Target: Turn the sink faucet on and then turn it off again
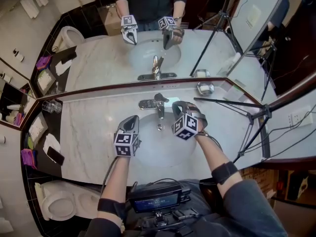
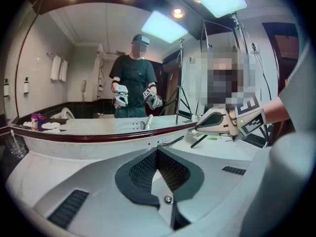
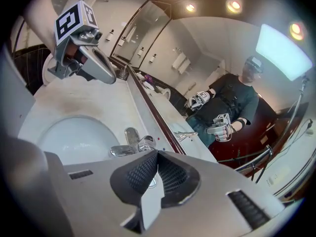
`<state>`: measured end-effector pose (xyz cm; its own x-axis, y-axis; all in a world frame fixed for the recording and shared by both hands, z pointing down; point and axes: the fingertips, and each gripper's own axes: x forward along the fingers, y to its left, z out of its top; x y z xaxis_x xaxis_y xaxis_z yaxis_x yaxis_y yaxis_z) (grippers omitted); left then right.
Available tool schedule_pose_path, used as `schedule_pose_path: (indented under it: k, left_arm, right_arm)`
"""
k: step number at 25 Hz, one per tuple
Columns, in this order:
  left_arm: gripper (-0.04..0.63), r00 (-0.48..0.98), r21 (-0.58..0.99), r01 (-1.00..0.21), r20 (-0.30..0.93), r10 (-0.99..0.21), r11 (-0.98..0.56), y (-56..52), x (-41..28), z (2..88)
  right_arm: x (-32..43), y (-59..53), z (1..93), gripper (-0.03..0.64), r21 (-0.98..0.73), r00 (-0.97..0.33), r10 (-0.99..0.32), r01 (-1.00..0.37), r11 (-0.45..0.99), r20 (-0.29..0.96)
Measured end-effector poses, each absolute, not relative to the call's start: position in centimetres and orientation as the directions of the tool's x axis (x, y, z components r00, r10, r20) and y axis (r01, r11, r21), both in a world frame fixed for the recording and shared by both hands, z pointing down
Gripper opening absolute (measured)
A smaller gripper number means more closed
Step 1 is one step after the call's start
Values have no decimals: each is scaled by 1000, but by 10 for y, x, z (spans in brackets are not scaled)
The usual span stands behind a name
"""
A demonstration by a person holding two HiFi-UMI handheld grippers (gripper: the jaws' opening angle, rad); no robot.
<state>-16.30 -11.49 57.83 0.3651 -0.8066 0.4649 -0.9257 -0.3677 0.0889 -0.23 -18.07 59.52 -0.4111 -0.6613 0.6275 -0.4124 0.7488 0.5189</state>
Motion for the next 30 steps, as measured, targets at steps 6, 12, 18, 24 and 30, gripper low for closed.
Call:
schedule_pose_path:
  k: [6, 12, 18, 24, 30]
  left_arm:
    - [3, 369, 99, -925, 457, -810, -366, -111, -164, 575]
    - [3, 370, 102, -926, 441, -818, -363, -109, -163, 570]
    - [3, 375, 128, -926, 421, -826, -355, -105, -163, 564]
    - [3, 370, 119, -928, 412, -832, -354, -103, -165, 562]
    - [3, 371, 91, -925, 414, -831, -368, -102, -164, 561]
  right_arm:
    - [13, -163, 585, 20, 254, -472, -667, -672, 696, 577]
    - [39, -153, 579, 18, -59, -514, -694, -822, 566, 504]
    - [52, -141, 577, 18, -159, -534, -707, -835, 526, 464]
    - [60, -135, 578, 18, -185, -532, -713, -841, 509, 456]
    - [56, -133, 582, 20, -140, -532, -706, -833, 535, 468]
